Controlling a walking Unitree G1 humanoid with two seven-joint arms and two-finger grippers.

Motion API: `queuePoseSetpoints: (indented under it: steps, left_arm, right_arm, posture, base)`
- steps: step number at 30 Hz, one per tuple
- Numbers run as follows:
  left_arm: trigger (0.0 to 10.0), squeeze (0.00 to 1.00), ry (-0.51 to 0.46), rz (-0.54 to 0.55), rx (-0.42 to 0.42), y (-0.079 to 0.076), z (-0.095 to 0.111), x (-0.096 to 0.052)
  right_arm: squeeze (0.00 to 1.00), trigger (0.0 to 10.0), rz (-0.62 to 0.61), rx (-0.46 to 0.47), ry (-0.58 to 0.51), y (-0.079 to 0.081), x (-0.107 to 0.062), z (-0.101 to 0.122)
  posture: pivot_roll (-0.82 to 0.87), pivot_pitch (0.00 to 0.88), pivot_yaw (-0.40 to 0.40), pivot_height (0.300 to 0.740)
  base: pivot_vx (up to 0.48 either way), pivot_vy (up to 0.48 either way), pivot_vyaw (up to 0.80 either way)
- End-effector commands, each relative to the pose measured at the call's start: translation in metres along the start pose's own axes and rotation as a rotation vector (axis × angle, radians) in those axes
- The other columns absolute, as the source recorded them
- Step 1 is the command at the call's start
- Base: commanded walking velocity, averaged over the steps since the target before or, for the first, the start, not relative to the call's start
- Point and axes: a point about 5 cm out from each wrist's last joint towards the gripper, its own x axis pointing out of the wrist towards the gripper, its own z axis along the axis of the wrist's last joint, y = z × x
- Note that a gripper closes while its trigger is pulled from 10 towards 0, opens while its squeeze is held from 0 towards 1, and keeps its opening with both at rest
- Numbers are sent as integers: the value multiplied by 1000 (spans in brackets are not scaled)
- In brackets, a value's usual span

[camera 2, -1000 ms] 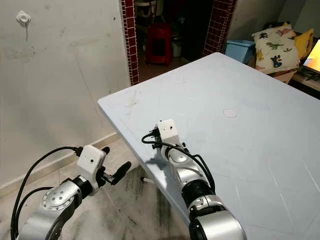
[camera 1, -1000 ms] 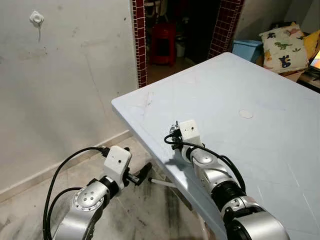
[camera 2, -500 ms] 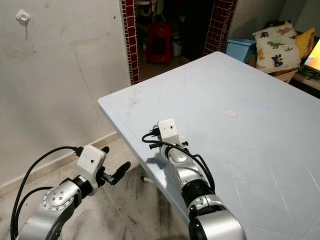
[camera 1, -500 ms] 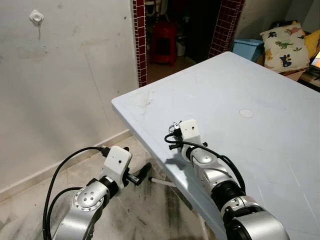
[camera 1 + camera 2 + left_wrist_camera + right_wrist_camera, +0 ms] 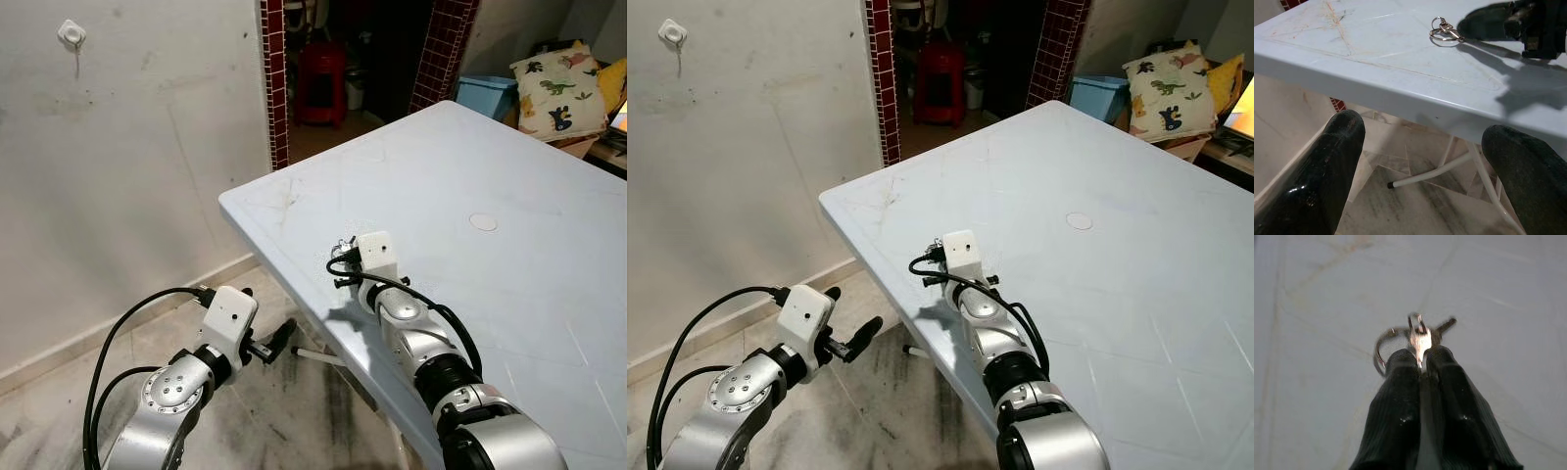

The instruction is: Hang keys on a hook

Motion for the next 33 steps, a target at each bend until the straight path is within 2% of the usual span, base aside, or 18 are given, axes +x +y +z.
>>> queuePoseSetpoints:
  steps: [1,3,9,17,26,27,28,29,30,33]
  left_arm:
    - [10000,0,3,-3,16,2,0,1]
    - [10000,0,1,-2,16,3,1,1]
    - [10000,0,-2,-1,24,3,1,2]
    - [10000,0,-8,-8,34,3,2,3]
    - [10000,0,-10,-9,42,2,3,3]
    - [10000,0,-10,-10,43,2,3,3]
    - [10000,0,-10,-10,43,2,3,3]
    - [10000,0,-10,-10,43,2,3,3]
    - [10000,0,-10,-9,44,2,3,3]
    - [10000,0,-10,-10,45,2,3,3]
  right_arm:
    - [1000,10000,9,11,-45,1,1,8]
    - [1000,10000,46,32,-88,6,0,13]
    - [1000,10000,74,31,-110,10,0,15]
    - [1000,10000,120,29,-99,16,1,14]
    - [1000,10000,103,20,-74,15,2,11]
    - [824,10000,88,6,-50,14,3,8]
    - [67,10000,81,-6,-35,13,3,7]
    - [67,10000,81,-6,-35,13,3,7]
    - [0,10000,79,-14,-28,14,3,6]
    - [0,10000,87,-39,-7,16,3,3]
  posture:
    - [93,0,23,740]
    - [93,0,23,740]
    - [95,0,25,740]
    - [95,0,23,740]
    - [94,0,21,740]
    - [95,0,22,740]
    - [95,0,22,740]
    - [95,0,22,740]
    - [95,0,22,740]
    - [96,0,22,740]
  base:
    - [0,0,0]
    - [0,0,0]
    - [0,0,0]
    - [0,0,0]
    - [0,0,0]
    - [0,0,0]
    - [0,0,0]
    - [0,0,0]
    - [0,0,0]
    - [0,0,0]
